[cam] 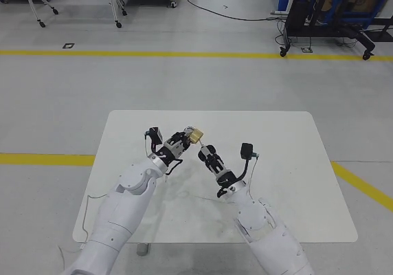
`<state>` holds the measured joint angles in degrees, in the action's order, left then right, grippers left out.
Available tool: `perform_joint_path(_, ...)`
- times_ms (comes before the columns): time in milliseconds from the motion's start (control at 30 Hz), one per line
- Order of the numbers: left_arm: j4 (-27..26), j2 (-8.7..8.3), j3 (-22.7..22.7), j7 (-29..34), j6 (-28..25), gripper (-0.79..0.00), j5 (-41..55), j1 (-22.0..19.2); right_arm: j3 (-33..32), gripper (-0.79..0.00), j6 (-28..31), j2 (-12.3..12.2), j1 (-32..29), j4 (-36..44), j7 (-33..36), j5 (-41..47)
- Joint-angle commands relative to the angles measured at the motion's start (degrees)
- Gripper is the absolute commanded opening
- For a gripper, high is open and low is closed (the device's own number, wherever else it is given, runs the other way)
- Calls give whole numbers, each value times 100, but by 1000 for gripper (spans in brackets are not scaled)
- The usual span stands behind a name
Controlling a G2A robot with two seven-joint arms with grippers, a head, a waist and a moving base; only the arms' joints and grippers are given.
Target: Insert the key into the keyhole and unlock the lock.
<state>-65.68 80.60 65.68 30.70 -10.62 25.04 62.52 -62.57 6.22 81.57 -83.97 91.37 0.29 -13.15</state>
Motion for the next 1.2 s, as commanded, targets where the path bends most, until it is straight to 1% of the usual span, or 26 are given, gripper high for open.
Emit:
perform_joint_path(0,-12,-4,-14,11,-38,-785,-93,5,44,-785,-67,9,-7,18,-45,-52)
perform_joint_path(200,-48,-12,-29,22,-114,-785,-226,23,60,-785,-114,11,-44,118,-45,-107)
perform_joint_path(300,-60,-25,-27,176,-198,-785,-303,2,-14,-785,96,-33,-124,233,547,110)
perform_joint_path(433,-61,-58,25,514,-327,-785,-340,-26,-302,-785,181,-141,-243,439,1642,453)
perform_joint_path(533,-49,-92,65,830,-429,-785,-414,-57,-522,-785,138,-216,-378,644,2053,409)
perform_joint_path(700,-27,-134,89,1082,-524,-785,-593,-96,-689,-785,-56,-296,-564,942,2244,43)
perform_joint_path(800,-9,-158,109,1201,-506,-785,-674,-123,-792,-785,-116,-331,-615,1015,2347,4)
perform_joint_path(933,2,-186,102,1374,-499,-785,-785,-155,-899,-785,-214,-374,-589,1003,2576,-26)
perform_joint_path(1167,24,-198,3,1455,-467,-785,-933,-186,-932,-785,-310,-419,-500,987,2830,-15)
